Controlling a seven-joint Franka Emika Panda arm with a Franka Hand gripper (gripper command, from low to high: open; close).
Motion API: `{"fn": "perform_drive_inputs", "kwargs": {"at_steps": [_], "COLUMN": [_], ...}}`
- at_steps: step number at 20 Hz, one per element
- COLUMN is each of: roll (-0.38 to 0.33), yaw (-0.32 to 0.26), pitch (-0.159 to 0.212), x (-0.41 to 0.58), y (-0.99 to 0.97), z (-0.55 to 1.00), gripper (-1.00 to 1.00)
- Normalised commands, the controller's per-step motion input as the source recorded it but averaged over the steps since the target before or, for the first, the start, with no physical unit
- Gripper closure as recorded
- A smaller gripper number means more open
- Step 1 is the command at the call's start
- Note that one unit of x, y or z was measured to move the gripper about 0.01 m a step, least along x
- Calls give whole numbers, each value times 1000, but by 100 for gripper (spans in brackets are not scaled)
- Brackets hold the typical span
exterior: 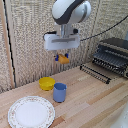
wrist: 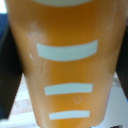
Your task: Please guide your gripper toward the loaf. Carefully hold the bread using your gripper. Position the gripper over the white dish. Gently place the bread on the white dish.
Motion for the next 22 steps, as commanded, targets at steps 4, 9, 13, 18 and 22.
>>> {"fn": "perform_drive_inputs", "kwargs": {"at_steps": [4,9,13,18,22], "roll": [-23,-37,-58,-82,-113], "yaw": [0,0,0,3,40], "pitch": [39,15,0,0,0], "x": [0,0,0,15,140], "y": [1000,1000,990,881,480], "z": [-14,-225,-407,-493,-493], "gripper": [100,100,100,100,100]}}
